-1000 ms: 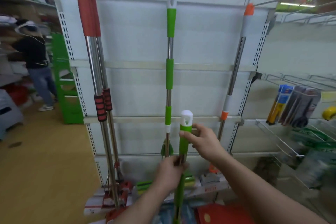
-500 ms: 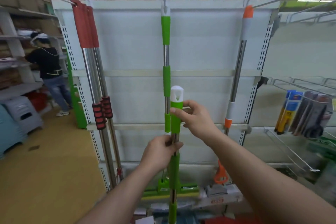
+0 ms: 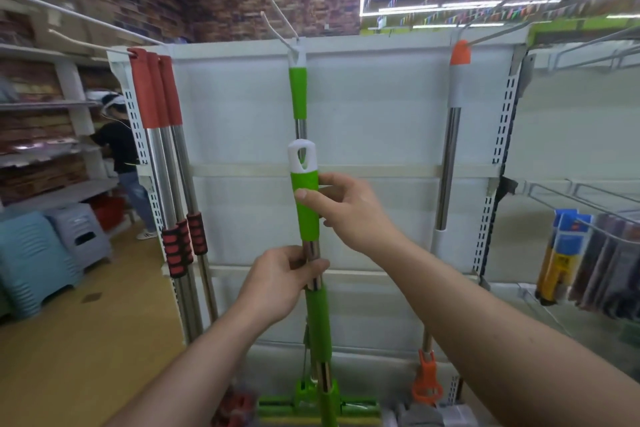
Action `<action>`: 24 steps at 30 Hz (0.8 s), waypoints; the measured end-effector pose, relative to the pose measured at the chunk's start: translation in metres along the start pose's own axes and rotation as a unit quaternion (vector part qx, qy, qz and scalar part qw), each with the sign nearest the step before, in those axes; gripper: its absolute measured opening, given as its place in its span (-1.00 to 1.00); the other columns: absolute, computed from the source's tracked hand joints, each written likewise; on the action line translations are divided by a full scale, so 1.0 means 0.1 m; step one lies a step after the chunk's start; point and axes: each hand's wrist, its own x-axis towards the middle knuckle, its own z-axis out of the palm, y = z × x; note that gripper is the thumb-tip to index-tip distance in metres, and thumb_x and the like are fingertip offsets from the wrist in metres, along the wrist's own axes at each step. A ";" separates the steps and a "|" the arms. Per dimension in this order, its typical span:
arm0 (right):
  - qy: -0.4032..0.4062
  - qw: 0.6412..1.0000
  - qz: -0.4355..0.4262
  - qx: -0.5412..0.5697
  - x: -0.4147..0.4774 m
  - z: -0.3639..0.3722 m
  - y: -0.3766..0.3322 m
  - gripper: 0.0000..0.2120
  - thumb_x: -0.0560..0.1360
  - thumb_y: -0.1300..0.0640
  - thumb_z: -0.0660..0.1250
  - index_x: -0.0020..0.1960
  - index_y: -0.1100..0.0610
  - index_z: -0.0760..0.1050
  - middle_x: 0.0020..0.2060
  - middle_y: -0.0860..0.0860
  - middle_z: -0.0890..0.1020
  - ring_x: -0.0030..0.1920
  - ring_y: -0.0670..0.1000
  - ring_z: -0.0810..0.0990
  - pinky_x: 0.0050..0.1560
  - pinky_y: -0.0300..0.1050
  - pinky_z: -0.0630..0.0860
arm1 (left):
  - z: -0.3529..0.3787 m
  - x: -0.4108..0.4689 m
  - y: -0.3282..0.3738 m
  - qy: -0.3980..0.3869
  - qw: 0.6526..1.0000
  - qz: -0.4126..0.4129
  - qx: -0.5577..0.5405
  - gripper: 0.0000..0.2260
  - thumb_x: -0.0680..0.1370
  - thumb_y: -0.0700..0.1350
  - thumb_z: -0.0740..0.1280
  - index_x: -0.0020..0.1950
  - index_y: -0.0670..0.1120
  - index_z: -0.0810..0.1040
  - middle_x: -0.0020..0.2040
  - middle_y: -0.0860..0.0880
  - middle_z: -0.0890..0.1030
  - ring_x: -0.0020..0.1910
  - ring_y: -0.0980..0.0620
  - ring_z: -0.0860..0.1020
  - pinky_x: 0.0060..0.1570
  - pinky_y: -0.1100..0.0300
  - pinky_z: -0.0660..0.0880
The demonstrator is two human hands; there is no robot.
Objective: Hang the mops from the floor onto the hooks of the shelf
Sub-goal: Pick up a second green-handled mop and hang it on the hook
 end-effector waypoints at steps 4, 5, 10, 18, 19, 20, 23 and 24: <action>0.003 1.000 -0.029 0.004 0.09 -0.02 -0.13 -0.88 0.55 0.05 0.48 0.07 0.01 0.64 -0.13 0.01 0.74 -0.34 -0.29 0.62 -0.34 -0.44 0.46 | -0.08 0.07 0.14 0.002 1.000 0.012 -0.005 -0.68 0.37 0.20 0.42 -0.23 -0.06 0.69 -0.30 -0.02 0.73 -0.19 -0.14 0.70 0.03 -0.20 0.59; 0.007 0.999 -0.037 0.003 0.12 -0.03 -0.17 -0.91 0.55 0.06 0.47 0.05 0.00 0.64 -0.16 -0.02 0.73 -0.34 -0.28 0.62 -0.35 -0.44 0.46 | -0.10 0.10 0.17 0.002 1.000 0.014 -0.007 -0.66 0.35 0.23 0.42 -0.23 -0.04 0.69 -0.30 -0.02 0.73 -0.19 -0.13 0.70 0.03 -0.20 0.60; 0.075 0.996 -0.039 -0.019 0.29 0.01 -0.37 -0.72 0.51 -0.05 0.50 0.15 0.05 0.63 -0.13 -0.03 0.77 -0.28 -0.22 0.66 -0.26 -0.28 0.50 | -0.25 0.27 0.35 -0.005 0.999 0.042 -0.027 -0.61 0.30 0.29 0.41 -0.23 -0.04 0.70 -0.30 -0.03 0.73 -0.21 -0.14 0.70 0.03 -0.20 0.61; 0.117 0.991 -0.054 -0.037 0.55 0.04 -0.67 -0.69 0.50 -0.11 0.49 0.11 0.09 0.65 -0.14 0.00 0.78 -0.19 -0.08 0.71 -0.13 -0.14 0.54 | -0.50 0.46 0.56 0.018 0.994 0.105 -0.014 -0.69 0.45 0.15 0.44 -0.27 -0.08 0.65 -0.34 -0.08 0.69 -0.31 -0.09 0.66 -0.07 -0.14 0.59; 0.122 0.990 -0.060 -0.040 0.58 0.06 -0.70 -0.65 0.49 -0.13 0.49 0.13 0.10 0.64 -0.14 0.01 0.78 -0.18 -0.04 0.73 -0.13 -0.12 0.56 | -0.54 0.47 0.59 0.020 0.993 0.114 -0.017 -0.69 0.46 0.14 0.44 -0.25 -0.10 0.66 -0.33 -0.09 0.69 -0.30 -0.12 0.65 -0.07 -0.13 0.58; 0.128 0.989 -0.065 -0.043 0.61 0.07 -0.74 -0.60 0.48 -0.15 0.49 0.16 0.12 0.63 -0.13 0.01 0.78 -0.15 0.01 0.74 -0.14 -0.08 0.58 | -0.59 0.48 0.62 0.022 0.992 0.121 -0.020 -0.69 0.48 0.12 0.44 -0.26 -0.12 0.65 -0.33 -0.09 0.70 -0.29 -0.14 0.65 -0.08 -0.12 0.58; 0.135 0.986 -0.081 -0.051 0.70 0.13 -0.89 -0.50 0.46 -0.20 0.49 0.22 0.14 0.61 -0.11 0.00 0.78 -0.12 0.08 0.75 -0.09 0.04 0.66 | -0.73 0.51 0.69 0.041 0.988 0.149 -0.021 -0.70 0.53 0.03 0.45 -0.36 -0.06 0.60 -0.40 -0.05 0.65 -0.39 -0.02 0.61 -0.25 0.04 0.52; 0.134 0.986 -0.086 -0.054 0.72 0.15 -0.94 -0.50 0.45 -0.21 0.49 0.21 0.13 0.62 -0.12 -0.02 0.77 -0.12 0.05 0.75 -0.07 0.06 0.67 | -0.78 0.52 0.71 0.046 0.986 0.159 -0.017 -0.68 0.54 0.02 0.45 -0.40 -0.02 0.57 -0.43 -0.03 0.63 -0.43 0.05 0.57 -0.30 0.13 0.45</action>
